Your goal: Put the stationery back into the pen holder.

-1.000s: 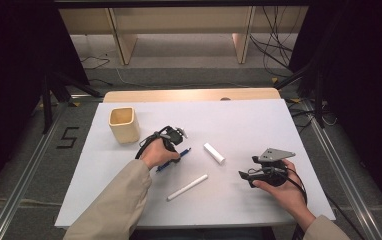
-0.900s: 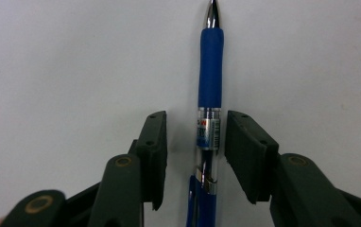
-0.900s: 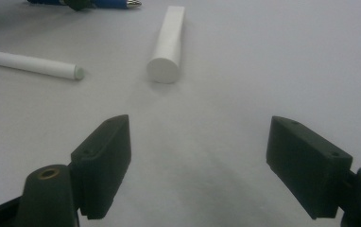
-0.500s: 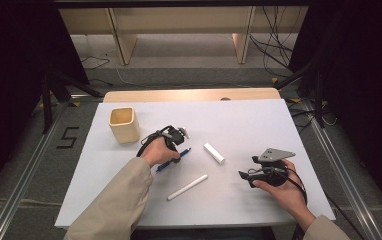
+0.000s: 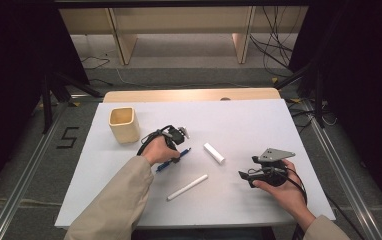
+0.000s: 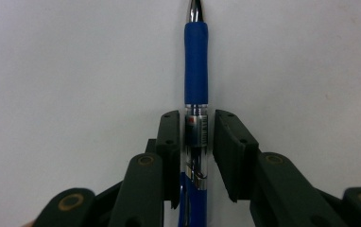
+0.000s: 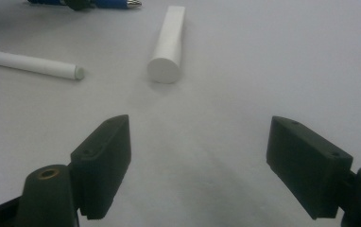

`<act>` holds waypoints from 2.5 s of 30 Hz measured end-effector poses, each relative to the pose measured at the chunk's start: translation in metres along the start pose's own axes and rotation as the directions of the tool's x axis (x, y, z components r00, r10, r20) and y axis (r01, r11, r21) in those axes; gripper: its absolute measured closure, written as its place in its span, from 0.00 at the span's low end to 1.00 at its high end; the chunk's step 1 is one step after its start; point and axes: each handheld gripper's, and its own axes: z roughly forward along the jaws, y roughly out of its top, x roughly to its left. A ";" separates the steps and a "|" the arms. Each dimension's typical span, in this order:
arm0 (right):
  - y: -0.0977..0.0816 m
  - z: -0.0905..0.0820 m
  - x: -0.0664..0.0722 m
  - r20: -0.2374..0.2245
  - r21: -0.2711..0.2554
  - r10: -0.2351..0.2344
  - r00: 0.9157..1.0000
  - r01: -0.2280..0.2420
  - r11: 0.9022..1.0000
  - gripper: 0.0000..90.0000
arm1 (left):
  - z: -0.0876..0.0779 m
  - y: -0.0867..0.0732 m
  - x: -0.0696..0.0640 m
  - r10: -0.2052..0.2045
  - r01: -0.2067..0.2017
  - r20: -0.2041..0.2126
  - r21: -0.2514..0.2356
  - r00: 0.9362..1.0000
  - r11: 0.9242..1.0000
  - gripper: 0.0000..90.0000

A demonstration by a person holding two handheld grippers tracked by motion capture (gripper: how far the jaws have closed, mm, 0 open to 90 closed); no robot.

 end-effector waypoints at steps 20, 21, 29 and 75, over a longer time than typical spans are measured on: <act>0.000 0.000 0.000 0.000 0.002 0.000 1.000 0.000 1.000 0.26 | 0.000 0.002 0.003 0.009 -0.009 0.010 0.022 1.000 1.000 0.85; 0.000 0.000 0.000 0.000 0.001 0.000 1.000 0.000 1.000 0.26 | 0.000 0.002 0.003 0.010 -0.010 0.010 0.024 1.000 1.000 0.86; 0.000 0.000 0.000 0.000 0.001 0.000 1.000 0.000 1.000 0.26 | 0.000 0.002 0.001 0.008 -0.008 0.000 0.026 1.000 1.000 0.87; 0.000 0.000 0.000 0.003 -0.002 0.001 1.000 -0.001 1.000 0.26 | -0.023 -0.024 -0.002 -0.099 0.079 -0.070 -0.246 0.993 0.966 0.88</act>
